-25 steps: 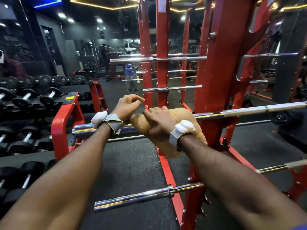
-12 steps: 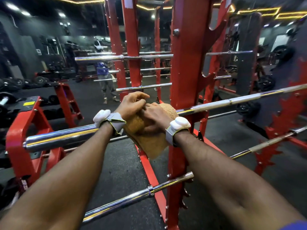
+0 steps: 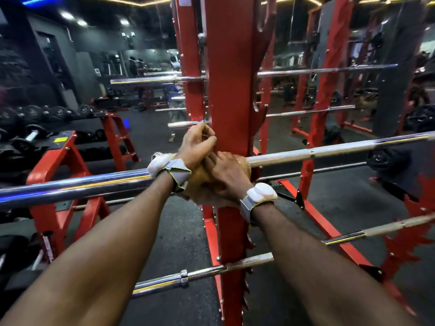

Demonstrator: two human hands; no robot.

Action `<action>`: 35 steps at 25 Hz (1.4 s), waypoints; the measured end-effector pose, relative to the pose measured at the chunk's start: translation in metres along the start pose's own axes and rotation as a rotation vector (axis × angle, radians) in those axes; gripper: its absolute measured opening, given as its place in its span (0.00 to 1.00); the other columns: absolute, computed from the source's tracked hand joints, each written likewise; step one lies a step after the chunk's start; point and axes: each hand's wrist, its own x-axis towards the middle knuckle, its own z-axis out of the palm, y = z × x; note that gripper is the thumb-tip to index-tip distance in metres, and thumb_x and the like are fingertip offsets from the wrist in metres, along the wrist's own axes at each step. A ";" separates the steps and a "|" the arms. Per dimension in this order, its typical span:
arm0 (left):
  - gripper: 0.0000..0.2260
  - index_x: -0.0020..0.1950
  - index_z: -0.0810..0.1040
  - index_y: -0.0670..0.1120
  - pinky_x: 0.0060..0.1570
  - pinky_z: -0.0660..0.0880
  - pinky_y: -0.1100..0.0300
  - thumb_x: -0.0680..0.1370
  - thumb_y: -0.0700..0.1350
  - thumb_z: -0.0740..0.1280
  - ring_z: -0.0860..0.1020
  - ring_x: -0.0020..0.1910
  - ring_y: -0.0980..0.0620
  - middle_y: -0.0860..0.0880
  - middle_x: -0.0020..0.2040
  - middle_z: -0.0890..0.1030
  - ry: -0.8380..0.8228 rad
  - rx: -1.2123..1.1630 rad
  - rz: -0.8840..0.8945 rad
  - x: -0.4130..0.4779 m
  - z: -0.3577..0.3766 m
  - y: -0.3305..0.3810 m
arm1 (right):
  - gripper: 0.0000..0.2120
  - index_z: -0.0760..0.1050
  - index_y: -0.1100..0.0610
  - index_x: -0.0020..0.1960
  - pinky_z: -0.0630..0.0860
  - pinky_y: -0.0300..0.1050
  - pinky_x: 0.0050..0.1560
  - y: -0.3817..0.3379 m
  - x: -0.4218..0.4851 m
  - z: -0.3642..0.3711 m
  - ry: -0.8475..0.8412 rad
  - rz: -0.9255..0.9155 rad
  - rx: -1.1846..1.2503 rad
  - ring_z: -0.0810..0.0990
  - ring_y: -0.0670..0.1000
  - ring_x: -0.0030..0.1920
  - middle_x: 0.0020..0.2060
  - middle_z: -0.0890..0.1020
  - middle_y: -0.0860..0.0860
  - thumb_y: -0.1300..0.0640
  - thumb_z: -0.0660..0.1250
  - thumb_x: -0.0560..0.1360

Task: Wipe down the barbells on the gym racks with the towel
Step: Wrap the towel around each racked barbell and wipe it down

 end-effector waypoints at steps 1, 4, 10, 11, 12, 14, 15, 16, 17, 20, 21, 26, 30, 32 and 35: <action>0.04 0.43 0.76 0.47 0.47 0.75 0.58 0.70 0.46 0.65 0.79 0.42 0.53 0.48 0.44 0.80 0.070 -0.008 -0.006 0.000 0.007 0.005 | 0.37 0.73 0.60 0.59 0.73 0.53 0.48 0.006 -0.002 -0.001 0.026 -0.009 0.018 0.77 0.59 0.48 0.49 0.78 0.57 0.51 0.78 0.52; 0.08 0.47 0.78 0.47 0.52 0.74 0.62 0.71 0.44 0.62 0.78 0.48 0.53 0.46 0.50 0.79 0.089 0.056 0.037 -0.006 0.010 0.004 | 0.39 0.71 0.61 0.58 0.72 0.52 0.48 0.020 -0.007 0.004 0.120 -0.071 0.015 0.76 0.58 0.47 0.47 0.77 0.56 0.53 0.78 0.49; 0.09 0.51 0.82 0.46 0.50 0.76 0.58 0.74 0.45 0.64 0.78 0.44 0.56 0.49 0.44 0.83 -0.176 0.226 0.097 -0.015 -0.038 -0.011 | 0.30 0.71 0.56 0.54 0.67 0.53 0.48 -0.033 0.001 0.000 0.164 0.213 -0.002 0.75 0.58 0.47 0.46 0.76 0.54 0.45 0.72 0.57; 0.09 0.51 0.82 0.46 0.52 0.77 0.56 0.75 0.45 0.64 0.80 0.45 0.55 0.50 0.45 0.83 -0.145 0.263 0.100 -0.014 -0.046 -0.017 | 0.31 0.72 0.55 0.55 0.65 0.54 0.50 -0.045 0.004 -0.001 0.118 0.240 0.006 0.75 0.58 0.48 0.48 0.76 0.54 0.44 0.73 0.56; 0.10 0.51 0.83 0.47 0.53 0.77 0.54 0.75 0.46 0.63 0.81 0.46 0.54 0.51 0.45 0.84 -0.130 0.293 0.089 -0.014 -0.054 -0.022 | 0.33 0.73 0.55 0.58 0.64 0.55 0.52 -0.049 0.005 -0.002 0.089 0.225 0.037 0.75 0.58 0.51 0.51 0.76 0.54 0.44 0.73 0.56; 0.14 0.50 0.83 0.48 0.53 0.77 0.52 0.74 0.52 0.61 0.81 0.47 0.53 0.52 0.45 0.84 -0.150 0.383 0.071 -0.017 -0.072 -0.034 | 0.40 0.70 0.54 0.67 0.66 0.56 0.59 -0.030 -0.004 0.003 0.107 0.104 0.072 0.75 0.58 0.59 0.59 0.75 0.52 0.48 0.73 0.56; 0.16 0.48 0.83 0.49 0.52 0.77 0.51 0.73 0.55 0.60 0.81 0.47 0.52 0.52 0.44 0.84 -0.158 0.438 0.058 -0.020 -0.081 -0.041 | 0.43 0.67 0.53 0.70 0.65 0.55 0.63 -0.013 -0.013 0.004 0.110 0.046 0.088 0.73 0.57 0.63 0.63 0.74 0.52 0.50 0.73 0.56; 0.17 0.47 0.83 0.50 0.51 0.77 0.50 0.73 0.57 0.59 0.81 0.46 0.52 0.52 0.43 0.84 -0.149 0.471 0.025 -0.023 -0.089 -0.049 | 0.44 0.64 0.52 0.71 0.64 0.54 0.66 0.005 -0.023 0.002 0.115 0.021 0.108 0.72 0.56 0.65 0.65 0.72 0.51 0.53 0.73 0.56; 0.17 0.46 0.83 0.50 0.50 0.77 0.50 0.73 0.58 0.59 0.81 0.45 0.52 0.52 0.42 0.84 -0.132 0.475 -0.009 -0.026 -0.094 -0.056 | 0.44 0.64 0.52 0.71 0.62 0.53 0.68 0.019 -0.032 0.001 0.128 0.042 0.118 0.71 0.56 0.66 0.66 0.72 0.51 0.54 0.72 0.56; 0.18 0.41 0.81 0.47 0.46 0.77 0.49 0.73 0.59 0.58 0.80 0.42 0.47 0.49 0.36 0.82 -0.111 0.440 -0.070 -0.028 -0.093 -0.061 | 0.38 0.67 0.51 0.68 0.62 0.59 0.68 0.011 -0.036 0.006 0.148 0.259 0.107 0.73 0.59 0.61 0.61 0.73 0.52 0.52 0.71 0.58; 0.20 0.40 0.80 0.45 0.45 0.77 0.48 0.72 0.59 0.58 0.80 0.41 0.45 0.46 0.34 0.81 -0.116 0.419 -0.072 -0.026 -0.089 -0.061 | 0.36 0.68 0.51 0.66 0.63 0.63 0.67 -0.011 -0.027 0.010 0.133 0.340 0.116 0.72 0.60 0.60 0.59 0.72 0.53 0.50 0.69 0.59; 0.17 0.41 0.83 0.48 0.46 0.78 0.50 0.73 0.58 0.61 0.81 0.43 0.48 0.50 0.38 0.83 -0.122 0.320 -0.062 -0.016 -0.070 -0.048 | 0.40 0.64 0.52 0.72 0.54 0.61 0.70 -0.031 -0.012 0.012 0.111 0.183 0.145 0.68 0.59 0.65 0.66 0.70 0.52 0.49 0.69 0.60; 0.19 0.42 0.83 0.46 0.48 0.77 0.52 0.72 0.58 0.59 0.81 0.45 0.48 0.49 0.40 0.84 -0.187 0.343 -0.050 -0.018 -0.070 -0.044 | 0.40 0.64 0.50 0.71 0.59 0.64 0.71 0.015 -0.034 0.015 0.129 0.232 0.199 0.69 0.57 0.67 0.67 0.71 0.51 0.52 0.66 0.59; 0.22 0.43 0.81 0.44 0.50 0.76 0.52 0.73 0.59 0.56 0.80 0.47 0.46 0.45 0.42 0.83 -0.306 0.406 -0.108 -0.019 -0.070 -0.042 | 0.37 0.64 0.52 0.70 0.63 0.67 0.66 -0.021 -0.019 0.026 0.099 0.365 0.200 0.69 0.61 0.65 0.65 0.70 0.55 0.50 0.67 0.62; 0.20 0.49 0.80 0.45 0.54 0.72 0.54 0.79 0.58 0.55 0.77 0.53 0.46 0.44 0.52 0.81 -0.460 0.472 -0.257 -0.013 -0.072 -0.035 | 0.36 0.64 0.54 0.71 0.58 0.66 0.68 -0.060 0.000 0.023 0.085 0.330 0.255 0.65 0.61 0.64 0.65 0.67 0.56 0.48 0.70 0.66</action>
